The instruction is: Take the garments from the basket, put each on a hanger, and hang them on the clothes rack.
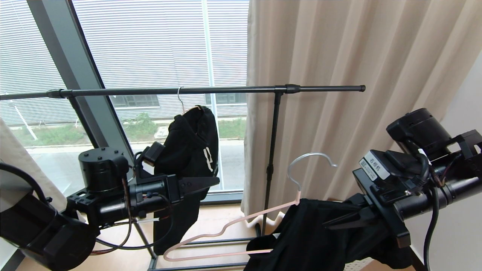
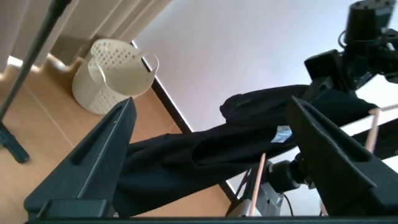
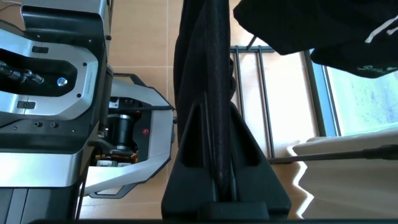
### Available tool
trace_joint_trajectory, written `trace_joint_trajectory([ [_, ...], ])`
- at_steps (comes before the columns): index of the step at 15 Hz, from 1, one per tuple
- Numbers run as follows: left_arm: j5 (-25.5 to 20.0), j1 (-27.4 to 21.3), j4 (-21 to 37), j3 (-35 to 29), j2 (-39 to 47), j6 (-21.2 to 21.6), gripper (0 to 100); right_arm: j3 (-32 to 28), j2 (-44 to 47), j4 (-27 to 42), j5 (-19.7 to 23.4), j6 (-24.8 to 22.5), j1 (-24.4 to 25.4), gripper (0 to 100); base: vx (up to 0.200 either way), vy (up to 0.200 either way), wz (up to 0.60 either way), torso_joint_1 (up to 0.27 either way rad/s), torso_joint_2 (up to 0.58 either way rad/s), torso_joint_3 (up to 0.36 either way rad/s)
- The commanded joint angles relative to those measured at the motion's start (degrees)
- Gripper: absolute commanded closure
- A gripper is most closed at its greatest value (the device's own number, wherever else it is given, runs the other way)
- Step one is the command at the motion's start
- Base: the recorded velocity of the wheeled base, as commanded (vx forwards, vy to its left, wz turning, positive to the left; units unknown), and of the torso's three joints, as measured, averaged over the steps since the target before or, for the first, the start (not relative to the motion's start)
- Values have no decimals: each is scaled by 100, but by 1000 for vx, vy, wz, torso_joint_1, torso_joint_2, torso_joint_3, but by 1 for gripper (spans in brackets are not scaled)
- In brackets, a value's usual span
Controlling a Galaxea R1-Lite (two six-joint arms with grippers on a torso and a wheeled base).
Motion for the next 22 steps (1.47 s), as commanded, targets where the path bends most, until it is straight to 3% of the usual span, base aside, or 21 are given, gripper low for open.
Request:
trace_joint_trajectory([
  [1,-4,-232,141,-350,232,146,0,7,-92,-1,77,-27,8,100,0,0,0,0,0,0],
  [3,-31,-505,141,-174,461,542,0,7,-66,-19,139,-36,0,100,0,0,0,0,0,0],
  [9,-40,-918,141,37,892,964,0,122,-101,-274,394,-27,0,100,0,0,0,0,0,0],
  [22,-31,-1331,185,107,1138,1421,0,174,-206,-317,534,-18,0,100,0,0,0,0,0,0],
])
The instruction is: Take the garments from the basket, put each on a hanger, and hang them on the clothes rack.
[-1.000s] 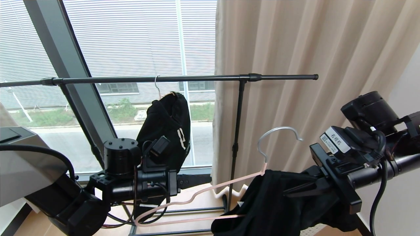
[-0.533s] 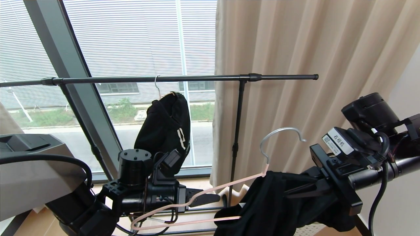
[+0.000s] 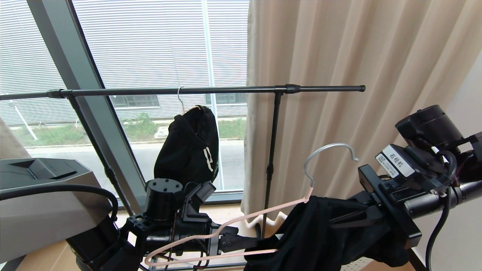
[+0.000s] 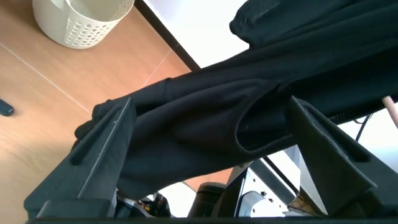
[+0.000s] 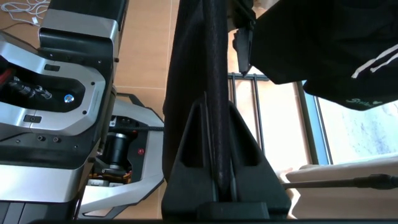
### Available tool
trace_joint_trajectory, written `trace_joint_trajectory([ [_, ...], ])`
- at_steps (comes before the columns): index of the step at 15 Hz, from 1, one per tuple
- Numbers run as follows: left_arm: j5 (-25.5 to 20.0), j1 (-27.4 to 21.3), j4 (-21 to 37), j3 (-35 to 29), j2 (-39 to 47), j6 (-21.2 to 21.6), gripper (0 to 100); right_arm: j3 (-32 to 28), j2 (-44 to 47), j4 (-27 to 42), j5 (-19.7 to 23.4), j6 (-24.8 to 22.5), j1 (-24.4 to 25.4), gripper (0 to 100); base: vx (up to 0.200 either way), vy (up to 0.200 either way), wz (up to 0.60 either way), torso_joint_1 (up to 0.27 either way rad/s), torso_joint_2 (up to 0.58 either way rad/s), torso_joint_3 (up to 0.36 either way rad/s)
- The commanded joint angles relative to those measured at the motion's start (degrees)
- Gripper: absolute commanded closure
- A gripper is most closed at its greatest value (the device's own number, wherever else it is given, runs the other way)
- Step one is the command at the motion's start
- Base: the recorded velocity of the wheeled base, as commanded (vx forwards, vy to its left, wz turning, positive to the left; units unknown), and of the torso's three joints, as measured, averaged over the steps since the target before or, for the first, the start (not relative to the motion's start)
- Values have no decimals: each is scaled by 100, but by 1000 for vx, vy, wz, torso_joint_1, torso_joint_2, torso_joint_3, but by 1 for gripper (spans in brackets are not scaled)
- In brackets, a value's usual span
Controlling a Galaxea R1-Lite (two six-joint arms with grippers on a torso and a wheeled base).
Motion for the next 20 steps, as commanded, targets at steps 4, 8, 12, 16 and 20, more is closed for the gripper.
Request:
trace_joint_trajectory([
  [4,11,-97,5,-53,19,14,0,44,-99,3,80,-2,8,100,0,0,0,0,0,0],
  [8,11,-168,5,-9,10,14,0,35,-169,-6,238,7,8,100,0,0,0,0,0,0],
  [12,29,-212,5,9,10,23,0,35,-187,-6,422,33,0,100,0,0,0,0,0,0],
  [16,29,-203,5,9,10,23,100,35,-187,-6,449,33,0,100,0,0,0,0,0,0],
  [20,37,34,-4,123,-272,23,100,9,-187,-41,449,33,-115,100,0,0,0,0,0,0],
])
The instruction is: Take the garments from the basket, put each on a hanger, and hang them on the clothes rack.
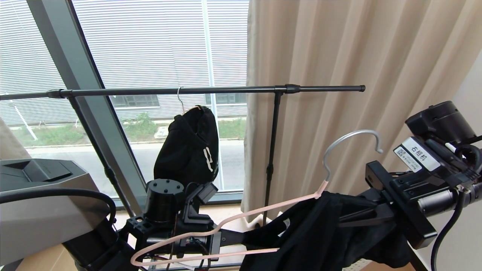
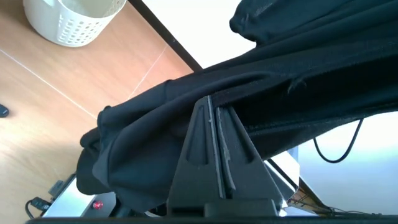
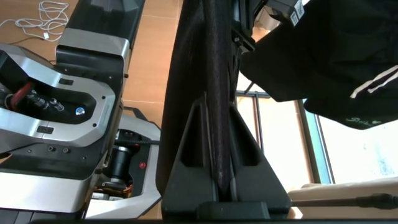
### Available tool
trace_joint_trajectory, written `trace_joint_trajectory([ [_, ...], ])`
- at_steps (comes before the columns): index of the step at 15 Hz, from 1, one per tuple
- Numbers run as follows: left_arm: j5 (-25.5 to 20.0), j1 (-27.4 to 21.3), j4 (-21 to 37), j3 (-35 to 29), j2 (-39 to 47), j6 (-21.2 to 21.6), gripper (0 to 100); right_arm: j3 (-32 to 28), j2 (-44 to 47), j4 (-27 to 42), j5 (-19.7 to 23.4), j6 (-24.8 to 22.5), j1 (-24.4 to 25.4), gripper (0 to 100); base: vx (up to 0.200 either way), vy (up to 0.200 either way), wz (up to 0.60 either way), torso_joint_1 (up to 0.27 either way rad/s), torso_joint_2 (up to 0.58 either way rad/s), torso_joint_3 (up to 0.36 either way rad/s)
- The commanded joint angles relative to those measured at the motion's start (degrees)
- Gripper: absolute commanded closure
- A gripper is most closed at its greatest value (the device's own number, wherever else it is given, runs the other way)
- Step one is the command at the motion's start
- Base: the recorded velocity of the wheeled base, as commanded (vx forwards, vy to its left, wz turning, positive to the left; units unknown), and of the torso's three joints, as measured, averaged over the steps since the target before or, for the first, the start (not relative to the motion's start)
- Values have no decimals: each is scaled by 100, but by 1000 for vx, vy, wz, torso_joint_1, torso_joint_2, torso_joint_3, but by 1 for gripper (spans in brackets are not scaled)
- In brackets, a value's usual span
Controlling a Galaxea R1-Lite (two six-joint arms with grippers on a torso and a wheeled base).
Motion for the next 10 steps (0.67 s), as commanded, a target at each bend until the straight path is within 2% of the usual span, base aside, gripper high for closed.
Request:
trace_joint_trajectory([
  [1,2,276,-9,234,-358,-4,100,11,10,-138,2,6,-122,100,0,0,0,0,0,0],
  [5,2,847,-9,762,-929,-4,100,-42,36,-226,-15,6,-421,100,0,0,0,0,0,0],
  [7,2,1067,-9,858,-1158,-4,100,-16,71,-498,-85,6,-553,100,0,0,0,0,0,0],
  [9,2,1252,0,885,-1307,-4,100,20,194,-744,-349,6,-703,100,0,0,0,0,0,0],
  [10,2,1348,-9,885,-1333,-4,100,20,282,-850,-639,-2,-738,100,0,0,0,0,0,0],
])
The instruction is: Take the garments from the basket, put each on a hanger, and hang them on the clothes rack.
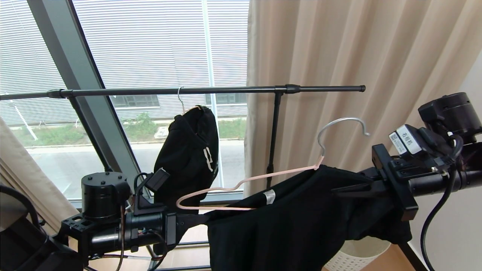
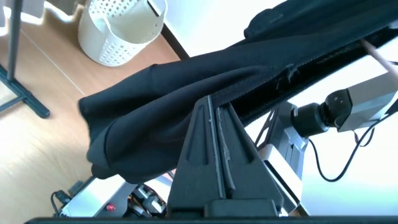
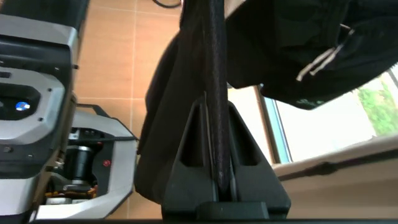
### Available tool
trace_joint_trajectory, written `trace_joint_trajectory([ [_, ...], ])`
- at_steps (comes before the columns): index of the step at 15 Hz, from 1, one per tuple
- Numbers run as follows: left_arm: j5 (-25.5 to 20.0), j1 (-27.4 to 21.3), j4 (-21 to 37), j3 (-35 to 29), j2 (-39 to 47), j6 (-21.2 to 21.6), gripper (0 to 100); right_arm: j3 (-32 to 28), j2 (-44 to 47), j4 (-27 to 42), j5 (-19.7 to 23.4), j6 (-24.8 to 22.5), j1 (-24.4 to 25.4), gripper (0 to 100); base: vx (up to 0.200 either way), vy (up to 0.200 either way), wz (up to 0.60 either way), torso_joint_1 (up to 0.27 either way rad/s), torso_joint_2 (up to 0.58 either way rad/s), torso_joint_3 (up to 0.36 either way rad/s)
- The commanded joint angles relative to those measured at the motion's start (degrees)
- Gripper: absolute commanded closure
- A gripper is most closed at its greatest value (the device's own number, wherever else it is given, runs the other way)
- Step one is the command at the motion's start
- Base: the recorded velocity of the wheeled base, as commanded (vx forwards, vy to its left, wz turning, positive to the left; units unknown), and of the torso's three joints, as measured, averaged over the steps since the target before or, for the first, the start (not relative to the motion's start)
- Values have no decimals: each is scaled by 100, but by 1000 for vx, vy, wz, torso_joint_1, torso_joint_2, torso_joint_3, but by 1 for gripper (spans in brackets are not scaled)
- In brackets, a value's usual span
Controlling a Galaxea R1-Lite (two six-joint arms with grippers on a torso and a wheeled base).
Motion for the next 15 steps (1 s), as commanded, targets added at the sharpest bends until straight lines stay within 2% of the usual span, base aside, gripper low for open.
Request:
trace_joint_trajectory([
  [1,2,146,2,17,-170,-4,100,11,175,-70,-142,-8,-65,100,0,0,0,0,0,0],
  [2,2,199,-7,17,-197,-4,100,20,201,-114,-327,-8,-65,100,0,0,0,0,0,0],
  [3,2,199,-7,17,-197,-4,100,20,201,-114,-327,-8,-65,100,0,0,0,0,0,0],
  [4,2,304,-7,61,-258,-4,100,29,262,-245,-555,-17,-91,100,0,0,0,0,0,0],
  [10,2,533,-15,113,-557,-4,100,275,280,-711,-1047,-8,-144,100,0,0,0,0,0,0],
  [15,2,348,20,-54,-1137,-12,100,248,350,-720,-1109,79,-100,100,0,0,0,0,0,0],
])
